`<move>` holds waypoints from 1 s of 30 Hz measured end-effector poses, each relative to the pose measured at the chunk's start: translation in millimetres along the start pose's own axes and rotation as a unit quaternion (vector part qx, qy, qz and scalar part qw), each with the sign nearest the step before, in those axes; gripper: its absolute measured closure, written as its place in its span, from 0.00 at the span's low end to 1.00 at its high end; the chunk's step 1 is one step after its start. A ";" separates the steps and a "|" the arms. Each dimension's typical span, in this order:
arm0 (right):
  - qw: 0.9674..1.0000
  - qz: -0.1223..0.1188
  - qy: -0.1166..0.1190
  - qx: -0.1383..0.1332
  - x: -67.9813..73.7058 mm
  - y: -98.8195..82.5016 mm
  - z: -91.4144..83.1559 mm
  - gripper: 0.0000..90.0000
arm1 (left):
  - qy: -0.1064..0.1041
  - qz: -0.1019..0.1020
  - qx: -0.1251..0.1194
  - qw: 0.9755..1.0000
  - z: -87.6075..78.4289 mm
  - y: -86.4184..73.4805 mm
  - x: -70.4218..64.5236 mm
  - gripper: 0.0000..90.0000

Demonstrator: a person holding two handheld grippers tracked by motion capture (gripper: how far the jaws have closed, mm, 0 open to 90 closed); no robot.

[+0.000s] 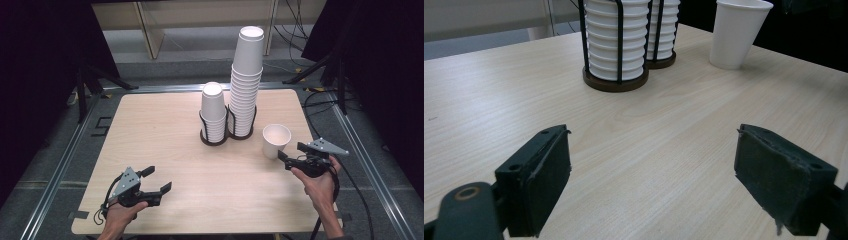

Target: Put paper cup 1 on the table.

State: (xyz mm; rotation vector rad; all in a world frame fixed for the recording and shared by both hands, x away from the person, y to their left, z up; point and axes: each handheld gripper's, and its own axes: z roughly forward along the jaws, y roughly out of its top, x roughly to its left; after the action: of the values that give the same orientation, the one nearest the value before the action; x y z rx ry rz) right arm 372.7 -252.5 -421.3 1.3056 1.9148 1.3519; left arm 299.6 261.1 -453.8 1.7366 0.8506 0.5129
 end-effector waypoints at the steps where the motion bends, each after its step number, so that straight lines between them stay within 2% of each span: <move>1: 1.000 0.011 0.004 -0.003 3.5 2.7 -0.9 0.18 | -0.002 0.000 -0.003 1.000 0.8 -0.3 0.4 0.16; 2: 1.000 -0.002 0.009 -0.007 4.4 6.0 -1.9 0.18 | -0.004 0.000 -0.005 1.000 1.6 -0.6 0.7 0.16; 3: 1.000 0.006 0.007 -0.004 8.7 8.6 -3.3 0.17 | -0.005 -0.001 -0.006 1.000 2.0 -0.8 0.7 0.16; 4: 1.000 -0.010 0.011 -0.007 9.1 11.9 -3.9 0.17 | -0.005 -0.002 -0.006 1.000 2.0 -0.9 0.6 0.16; 5: 1.000 -0.002 0.013 -0.016 12.7 14.5 -4.0 0.18 | -0.004 -0.006 -0.007 1.000 2.5 -0.9 -0.3 0.16; 6: 1.000 -0.013 0.013 -0.015 13.6 18.1 -4.8 0.17 | -0.005 -0.002 -0.005 1.000 2.5 -1.0 0.5 0.16; 11: 0.999 -0.020 0.028 -0.025 25.9 37.8 -3.1 0.17 | -0.004 0.000 -0.002 1.000 2.0 -0.9 0.9 0.16; 13: 0.999 -0.033 0.026 -0.032 29.5 46.7 -1.1 0.17 | -0.005 0.000 -0.002 1.000 2.0 -1.0 1.3 0.16; 15: 0.999 -0.030 0.030 -0.033 34.1 54.4 1.4 0.17 | -0.005 -0.002 0.000 1.000 2.2 -1.2 1.3 0.16; 16: 0.998 -0.039 0.028 -0.034 34.5 58.6 2.9 0.17 | -0.002 -0.001 0.005 1.000 1.4 -0.9 1.1 0.16; 19: 0.998 -0.039 0.031 -0.039 37.1 70.3 8.3 0.17 | -0.001 -0.001 0.007 1.000 1.2 -0.8 1.2 0.16; 21: 0.998 -0.038 0.032 -0.039 39.5 78.1 12.3 0.17 | -0.005 -0.001 -0.001 1.000 2.3 -1.3 1.8 0.16; 22: 0.998 -0.042 0.029 -0.036 40.3 82.3 13.6 0.17 | -0.003 0.000 0.004 1.000 1.7 -1.0 2.0 0.16; 23: 0.998 -0.036 0.036 -0.032 41.7 85.8 15.9 0.17 | -0.001 0.000 0.008 1.000 1.2 -0.8 1.8 0.16; 26: 0.998 -0.045 0.032 -0.037 42.5 96.8 20.8 0.17 | -0.002 0.000 0.009 1.000 1.4 -0.9 1.7 0.16; 27: 0.998 -0.040 0.040 -0.039 43.2 100.7 23.3 0.17 | -0.002 -0.001 0.009 1.000 1.4 -1.0 1.6 0.16; 28: 0.998 -0.046 0.035 -0.040 42.7 103.4 23.9 0.17 | -0.002 -0.005 0.007 1.000 1.8 -1.2 0.9 0.16; 30: 0.998 -0.037 0.038 -0.039 43.9 109.8 26.3 0.17 | -0.002 -0.002 0.010 1.000 1.3 -1.1 1.4 0.16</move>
State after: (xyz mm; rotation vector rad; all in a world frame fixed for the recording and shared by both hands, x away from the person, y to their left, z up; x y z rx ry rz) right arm 421.4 -193.9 -327.2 1.1495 1.9211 1.4423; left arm 301.1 261.6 -455.4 1.7532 0.8584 0.5005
